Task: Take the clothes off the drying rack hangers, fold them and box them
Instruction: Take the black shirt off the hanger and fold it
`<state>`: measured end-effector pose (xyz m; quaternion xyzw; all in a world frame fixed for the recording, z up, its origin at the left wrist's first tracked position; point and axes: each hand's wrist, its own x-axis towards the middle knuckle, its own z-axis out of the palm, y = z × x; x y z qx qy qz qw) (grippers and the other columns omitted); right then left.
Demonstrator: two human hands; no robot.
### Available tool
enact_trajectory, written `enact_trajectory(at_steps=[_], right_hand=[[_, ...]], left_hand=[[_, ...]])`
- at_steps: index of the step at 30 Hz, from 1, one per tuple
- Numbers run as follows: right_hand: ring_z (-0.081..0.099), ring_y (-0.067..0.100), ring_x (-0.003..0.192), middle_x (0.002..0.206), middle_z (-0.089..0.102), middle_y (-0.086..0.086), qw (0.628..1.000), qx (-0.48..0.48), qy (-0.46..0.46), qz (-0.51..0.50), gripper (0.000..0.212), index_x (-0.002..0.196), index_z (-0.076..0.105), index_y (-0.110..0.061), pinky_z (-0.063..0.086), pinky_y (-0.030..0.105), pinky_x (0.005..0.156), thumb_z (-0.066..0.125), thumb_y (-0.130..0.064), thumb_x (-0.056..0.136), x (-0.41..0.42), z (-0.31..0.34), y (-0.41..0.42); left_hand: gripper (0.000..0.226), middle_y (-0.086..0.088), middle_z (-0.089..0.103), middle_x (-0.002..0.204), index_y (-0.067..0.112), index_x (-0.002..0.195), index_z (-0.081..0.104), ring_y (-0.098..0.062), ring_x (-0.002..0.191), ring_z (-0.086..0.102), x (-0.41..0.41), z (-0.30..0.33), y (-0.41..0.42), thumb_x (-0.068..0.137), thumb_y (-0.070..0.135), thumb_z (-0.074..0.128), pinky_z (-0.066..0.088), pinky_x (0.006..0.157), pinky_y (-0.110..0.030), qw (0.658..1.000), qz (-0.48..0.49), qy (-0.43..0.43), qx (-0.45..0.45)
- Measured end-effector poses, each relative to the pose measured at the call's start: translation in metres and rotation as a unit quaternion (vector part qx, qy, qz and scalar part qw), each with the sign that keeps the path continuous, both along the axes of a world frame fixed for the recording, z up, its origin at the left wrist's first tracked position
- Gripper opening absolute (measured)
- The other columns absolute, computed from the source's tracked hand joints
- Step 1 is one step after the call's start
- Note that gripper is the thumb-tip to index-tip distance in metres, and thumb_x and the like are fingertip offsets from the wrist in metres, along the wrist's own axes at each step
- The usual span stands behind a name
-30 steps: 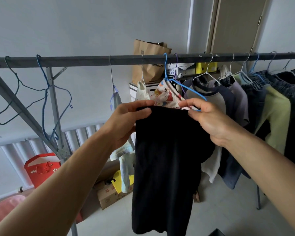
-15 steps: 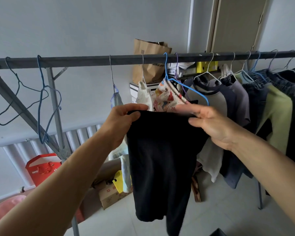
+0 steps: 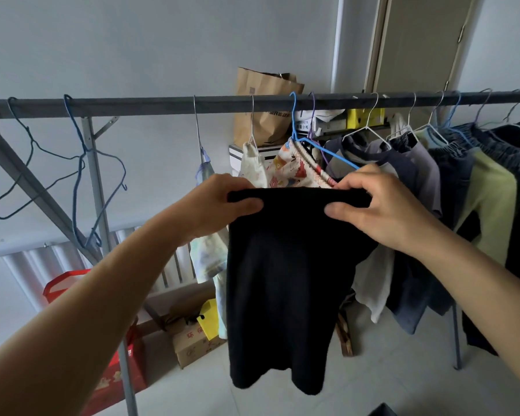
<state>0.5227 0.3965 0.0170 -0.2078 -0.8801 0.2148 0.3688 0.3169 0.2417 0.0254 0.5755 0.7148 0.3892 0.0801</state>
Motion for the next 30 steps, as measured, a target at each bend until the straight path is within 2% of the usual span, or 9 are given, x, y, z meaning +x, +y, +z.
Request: enact_trajectory(at_steps=[4, 7, 11, 16, 21, 23, 26, 28, 30], right_hand=[[0.066, 0.018, 0.102, 0.100, 0.072, 0.001, 0.959, -0.257, 0.062, 0.104, 0.056, 0.105, 0.069, -0.013, 0.049, 0.026, 0.095, 0.084, -0.044, 0.061, 0.000, 0.004, 0.007], [0.060, 0.022, 0.116, 0.120, 0.066, 0.006, 0.947, -0.295, 0.086, 0.096, 0.095, 0.129, 0.056, -0.010, 0.042, 0.043, 0.108, 0.079, -0.064, 0.054, -0.011, -0.003, 0.009], [0.061, 0.017, 0.113, 0.116, 0.068, 0.000, 0.951, -0.278, 0.105, 0.085, 0.056, 0.125, 0.058, -0.015, 0.043, 0.041, 0.107, 0.070, -0.048, 0.081, -0.021, -0.004, 0.006], [0.070, 0.020, 0.099, 0.101, 0.075, 0.004, 0.938, -0.315, 0.099, 0.104, 0.032, 0.108, 0.069, -0.015, 0.051, 0.040, 0.095, 0.069, -0.038, 0.085, -0.020, 0.006, 0.005], [0.070, 0.018, 0.072, 0.085, 0.074, 0.008, 0.839, -0.516, 0.079, 0.156, 0.020, 0.093, 0.074, -0.008, 0.056, 0.025, 0.073, 0.061, -0.021, 0.086, -0.001, 0.007, 0.019], [0.072, 0.019, 0.088, 0.098, 0.075, 0.009, 0.771, -0.582, 0.136, 0.219, 0.033, 0.103, 0.075, -0.008, 0.054, 0.028, 0.085, 0.055, -0.030, 0.087, 0.011, -0.010, 0.024], [0.041, 0.033, 0.137, 0.145, 0.046, 0.020, 0.698, -0.594, 0.175, 0.358, 0.070, 0.145, 0.041, -0.004, 0.021, 0.045, 0.117, 0.047, -0.051, 0.094, 0.015, -0.051, 0.024], [0.041, 0.035, 0.136, 0.146, 0.045, 0.020, 0.670, -0.608, 0.146, 0.400, 0.083, 0.145, 0.041, -0.006, 0.031, 0.050, 0.113, 0.065, -0.054, 0.082, 0.008, -0.071, 0.007], [0.063, 0.028, 0.115, 0.127, 0.064, 0.014, 0.706, -0.611, 0.122, 0.337, 0.082, 0.128, 0.063, -0.012, 0.055, 0.040, 0.088, 0.086, -0.049, 0.058, 0.004, -0.071, -0.006]], left_hand=[[0.033, -0.007, 0.074, 0.101, 0.006, 0.107, 0.069, -0.019, 0.099, 0.069, 0.000, -0.011, -0.002, 0.083, 0.028, 0.063, 0.053, 0.090, -0.028, 0.962, -0.058, -0.257, 0.074], [0.044, -0.011, 0.074, 0.102, 0.001, 0.111, 0.066, -0.023, 0.097, 0.070, 0.009, -0.026, 0.004, 0.081, 0.033, 0.061, 0.058, 0.083, -0.029, 0.907, -0.064, -0.400, 0.113], [0.063, -0.004, 0.073, 0.112, 0.017, 0.108, 0.071, -0.017, 0.104, 0.069, 0.015, -0.055, 0.006, 0.065, 0.063, 0.068, 0.055, 0.092, -0.030, 0.854, -0.067, -0.507, 0.092], [0.070, -0.012, 0.070, 0.118, 0.015, 0.107, 0.075, -0.023, 0.107, 0.068, 0.023, -0.081, 0.004, 0.048, 0.048, 0.092, 0.056, 0.084, -0.028, 0.856, -0.133, -0.499, 0.032], [0.080, -0.014, 0.069, 0.120, 0.004, 0.128, 0.056, -0.028, 0.109, 0.067, 0.023, -0.065, 0.003, 0.063, 0.041, 0.084, 0.055, 0.092, -0.038, 0.855, -0.057, -0.515, 0.033], [0.073, -0.013, 0.069, 0.119, 0.005, 0.129, 0.056, -0.029, 0.110, 0.067, 0.023, -0.058, 0.001, 0.071, 0.040, 0.081, 0.051, 0.097, -0.042, 0.856, -0.047, -0.514, 0.032], [0.054, -0.012, 0.072, 0.113, 0.006, 0.123, 0.060, -0.028, 0.105, 0.069, 0.024, -0.046, 0.002, 0.078, 0.034, 0.069, 0.053, 0.094, -0.042, 0.864, -0.031, -0.502, 0.038], [0.047, -0.011, 0.073, 0.108, 0.007, 0.119, 0.063, -0.027, 0.100, 0.071, 0.027, -0.041, 0.004, 0.080, 0.033, 0.068, 0.057, 0.087, -0.038, 0.877, -0.023, -0.479, 0.028], [0.041, -0.011, 0.074, 0.105, 0.006, 0.116, 0.064, -0.025, 0.096, 0.072, 0.030, -0.040, 0.008, 0.084, 0.031, 0.068, 0.059, 0.082, -0.035, 0.889, -0.014, -0.458, 0.019]])
